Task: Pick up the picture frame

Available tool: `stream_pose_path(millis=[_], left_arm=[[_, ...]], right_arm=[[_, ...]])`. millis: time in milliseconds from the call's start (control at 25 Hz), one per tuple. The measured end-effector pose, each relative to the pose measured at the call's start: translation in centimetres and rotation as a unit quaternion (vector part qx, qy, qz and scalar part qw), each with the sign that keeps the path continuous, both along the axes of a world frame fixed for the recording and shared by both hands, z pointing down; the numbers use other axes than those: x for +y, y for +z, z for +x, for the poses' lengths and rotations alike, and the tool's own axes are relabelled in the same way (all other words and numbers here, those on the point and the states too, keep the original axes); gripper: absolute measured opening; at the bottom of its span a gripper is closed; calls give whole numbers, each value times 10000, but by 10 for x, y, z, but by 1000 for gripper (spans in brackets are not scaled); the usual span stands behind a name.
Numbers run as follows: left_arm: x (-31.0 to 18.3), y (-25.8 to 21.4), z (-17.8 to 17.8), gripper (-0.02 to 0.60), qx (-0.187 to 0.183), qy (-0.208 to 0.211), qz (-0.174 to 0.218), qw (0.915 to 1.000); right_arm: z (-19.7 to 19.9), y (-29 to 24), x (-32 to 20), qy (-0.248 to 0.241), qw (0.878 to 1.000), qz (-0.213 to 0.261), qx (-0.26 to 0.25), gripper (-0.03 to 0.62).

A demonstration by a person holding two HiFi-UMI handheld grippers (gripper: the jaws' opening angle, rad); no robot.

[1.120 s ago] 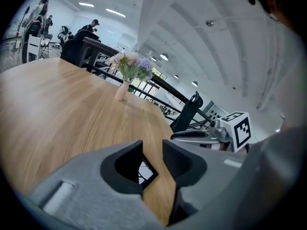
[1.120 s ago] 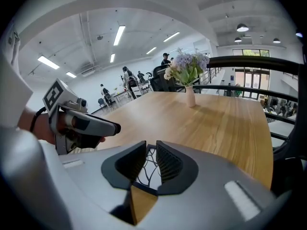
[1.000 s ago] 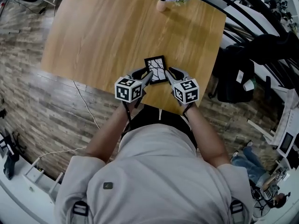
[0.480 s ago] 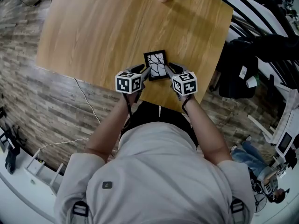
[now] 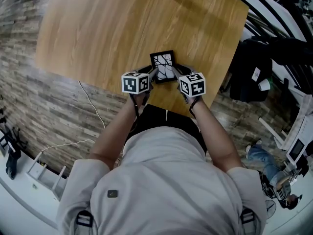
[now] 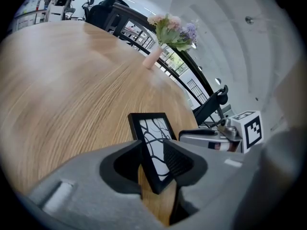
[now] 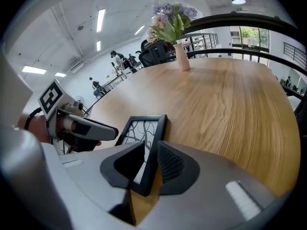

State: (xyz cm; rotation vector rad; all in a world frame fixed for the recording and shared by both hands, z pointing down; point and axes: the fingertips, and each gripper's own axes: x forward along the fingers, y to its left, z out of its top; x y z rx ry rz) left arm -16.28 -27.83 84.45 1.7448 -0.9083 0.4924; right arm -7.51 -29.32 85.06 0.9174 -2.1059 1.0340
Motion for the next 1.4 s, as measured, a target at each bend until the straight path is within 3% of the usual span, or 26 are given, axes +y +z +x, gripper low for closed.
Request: stream_pose_path(millis=[400,600,760,1400], left_arm=[[1,20,-1,141,-19,-219,-373,9991],[-1,21,1,135,24,-304,-396,9987],[-1,22,-3,87,-47,-299,-454,9985],[1,10,-2,83,-3,-371,-371,9986]], right_arm=[[-4,10,-1,-23,9999,-109,78,101],[-2,16,1,73,9997,-208,146,104],[-1,20,0,143,9993,-294,152,103],[0,9,1,333,9990,-245,173,91]])
